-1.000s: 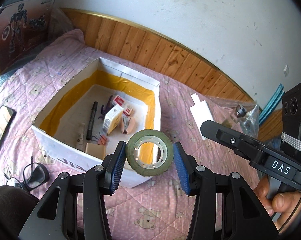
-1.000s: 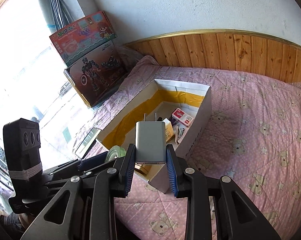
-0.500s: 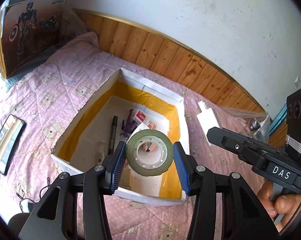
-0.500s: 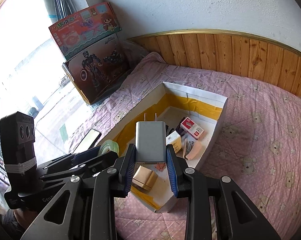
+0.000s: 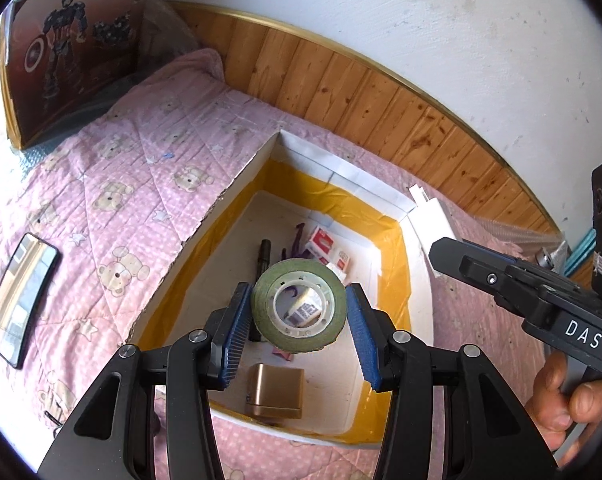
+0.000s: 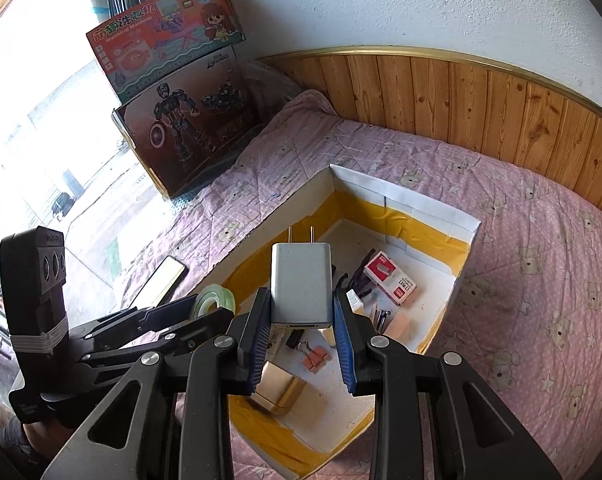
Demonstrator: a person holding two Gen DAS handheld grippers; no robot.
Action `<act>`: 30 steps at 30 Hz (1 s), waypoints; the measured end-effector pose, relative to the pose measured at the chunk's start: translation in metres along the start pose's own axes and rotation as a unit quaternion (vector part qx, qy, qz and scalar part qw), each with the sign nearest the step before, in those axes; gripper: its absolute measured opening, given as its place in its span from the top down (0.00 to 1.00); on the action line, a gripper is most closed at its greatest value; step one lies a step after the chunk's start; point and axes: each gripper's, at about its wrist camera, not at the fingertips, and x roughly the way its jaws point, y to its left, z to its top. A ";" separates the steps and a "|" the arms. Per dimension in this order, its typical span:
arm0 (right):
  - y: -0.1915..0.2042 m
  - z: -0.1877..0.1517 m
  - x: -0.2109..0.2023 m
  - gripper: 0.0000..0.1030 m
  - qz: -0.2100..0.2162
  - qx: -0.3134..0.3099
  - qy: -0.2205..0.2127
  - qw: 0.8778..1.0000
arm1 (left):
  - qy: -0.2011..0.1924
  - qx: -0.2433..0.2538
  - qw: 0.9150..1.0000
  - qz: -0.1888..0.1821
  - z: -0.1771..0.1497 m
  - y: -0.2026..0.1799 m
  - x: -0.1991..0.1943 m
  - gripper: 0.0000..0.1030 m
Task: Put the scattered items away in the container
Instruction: 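Carry tape roll in left tool while right tool carries charger to box, then open both tools releasing tape roll and charger into the box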
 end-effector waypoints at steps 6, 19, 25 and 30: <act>-0.003 0.014 0.023 0.70 0.001 -0.005 0.014 1.000 | 0.012 -0.007 1.000 0.017 0.008 0.009 0.018 0.52; -0.019 0.048 0.077 0.70 -0.018 -0.015 0.042 0.999 | 0.018 -0.009 0.999 0.033 0.015 0.013 0.038 0.51; -0.031 0.070 0.098 0.69 -0.039 -0.018 0.023 0.999 | 0.012 -0.017 0.999 0.034 0.016 0.018 0.040 0.47; -0.032 0.070 0.103 0.69 -0.032 -0.012 0.026 0.999 | 0.014 -0.021 0.999 0.031 0.016 0.022 0.042 0.46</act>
